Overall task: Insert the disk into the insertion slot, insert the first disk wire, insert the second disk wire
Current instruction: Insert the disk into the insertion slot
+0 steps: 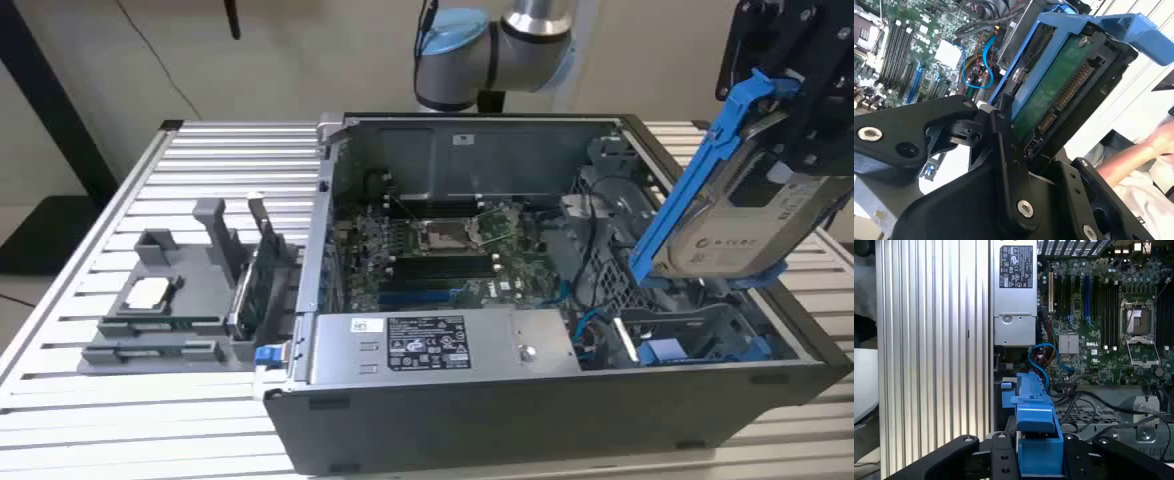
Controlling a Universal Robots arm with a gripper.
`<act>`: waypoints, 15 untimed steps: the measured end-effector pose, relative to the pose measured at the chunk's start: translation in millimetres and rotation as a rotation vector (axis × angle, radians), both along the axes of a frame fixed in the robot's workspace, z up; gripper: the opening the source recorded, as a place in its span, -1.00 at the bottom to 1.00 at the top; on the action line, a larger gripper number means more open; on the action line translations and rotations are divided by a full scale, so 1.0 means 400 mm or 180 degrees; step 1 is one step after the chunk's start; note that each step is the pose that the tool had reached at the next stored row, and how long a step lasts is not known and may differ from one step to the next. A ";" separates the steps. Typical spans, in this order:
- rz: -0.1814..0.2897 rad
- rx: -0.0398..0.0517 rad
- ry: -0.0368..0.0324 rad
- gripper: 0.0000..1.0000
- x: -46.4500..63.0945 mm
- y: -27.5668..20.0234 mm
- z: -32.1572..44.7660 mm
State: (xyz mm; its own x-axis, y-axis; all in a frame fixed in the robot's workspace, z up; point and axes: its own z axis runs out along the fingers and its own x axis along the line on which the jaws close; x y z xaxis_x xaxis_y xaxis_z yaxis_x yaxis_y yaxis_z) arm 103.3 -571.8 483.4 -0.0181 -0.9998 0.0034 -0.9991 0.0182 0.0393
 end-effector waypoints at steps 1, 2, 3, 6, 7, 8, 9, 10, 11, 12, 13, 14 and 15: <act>0.0000 0.0000 0.0000 -0.35 0.000 0.000 0.000; 0.0000 0.0000 0.0000 -0.35 0.000 0.000 0.000; 0.0000 0.0000 0.0000 -0.35 0.000 0.000 0.000; 0.0000 0.0000 0.0000 -0.35 0.000 0.000 0.000; 0.0000 0.0000 0.0000 -0.35 0.000 0.000 0.000; 0.0000 0.0000 0.0000 -0.35 0.000 0.000 0.000; 0.0000 0.0000 0.0000 -0.35 0.000 0.000 0.000; 0.0000 0.0000 0.0000 -0.35 0.000 0.000 0.000; 0.0000 0.0000 0.0000 -0.35 0.000 0.000 -0.001; 0.0000 0.0000 0.0000 -0.35 0.000 0.000 -0.002; -0.0001 -0.0001 0.0000 -0.35 0.000 0.000 -0.003; -0.0001 -0.0001 0.0000 -0.35 0.001 0.000 -0.006; 0.0000 -0.0001 0.0000 -0.35 0.002 0.000 -0.008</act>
State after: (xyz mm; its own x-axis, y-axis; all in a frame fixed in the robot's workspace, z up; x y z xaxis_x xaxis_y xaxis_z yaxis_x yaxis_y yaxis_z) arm 104.2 -572.0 480.0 -0.0182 -0.9998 0.0036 -0.9991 0.0184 0.0393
